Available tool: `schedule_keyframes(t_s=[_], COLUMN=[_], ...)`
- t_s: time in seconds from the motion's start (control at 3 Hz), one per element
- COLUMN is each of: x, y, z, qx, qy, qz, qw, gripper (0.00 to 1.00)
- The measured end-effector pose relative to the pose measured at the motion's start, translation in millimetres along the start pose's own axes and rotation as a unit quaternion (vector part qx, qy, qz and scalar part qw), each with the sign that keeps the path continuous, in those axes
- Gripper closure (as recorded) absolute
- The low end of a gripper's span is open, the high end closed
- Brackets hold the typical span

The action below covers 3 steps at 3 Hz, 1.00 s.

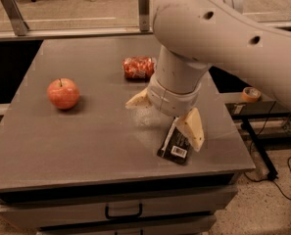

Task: Move rxbar chocolate near apple

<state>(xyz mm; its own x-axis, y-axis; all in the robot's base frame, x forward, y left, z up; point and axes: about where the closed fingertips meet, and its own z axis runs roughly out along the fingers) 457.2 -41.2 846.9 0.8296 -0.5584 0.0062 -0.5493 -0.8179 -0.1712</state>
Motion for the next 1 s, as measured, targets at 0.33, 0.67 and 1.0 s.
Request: schedule_keyframes(t_s=[0.33,0.67,1.0], x=[10.7,14.6,15.7], y=[4.8,3.0,1.9], z=[10.9,19.3,18.8], qx=[-0.008,-0.015,-0.018], qy=[0.01,0.013,0.013], qz=[-0.016,-0.025,-0.027], qw=[0.9998,0.9995,0.9994], gripper=[0.18,0.41,0.64])
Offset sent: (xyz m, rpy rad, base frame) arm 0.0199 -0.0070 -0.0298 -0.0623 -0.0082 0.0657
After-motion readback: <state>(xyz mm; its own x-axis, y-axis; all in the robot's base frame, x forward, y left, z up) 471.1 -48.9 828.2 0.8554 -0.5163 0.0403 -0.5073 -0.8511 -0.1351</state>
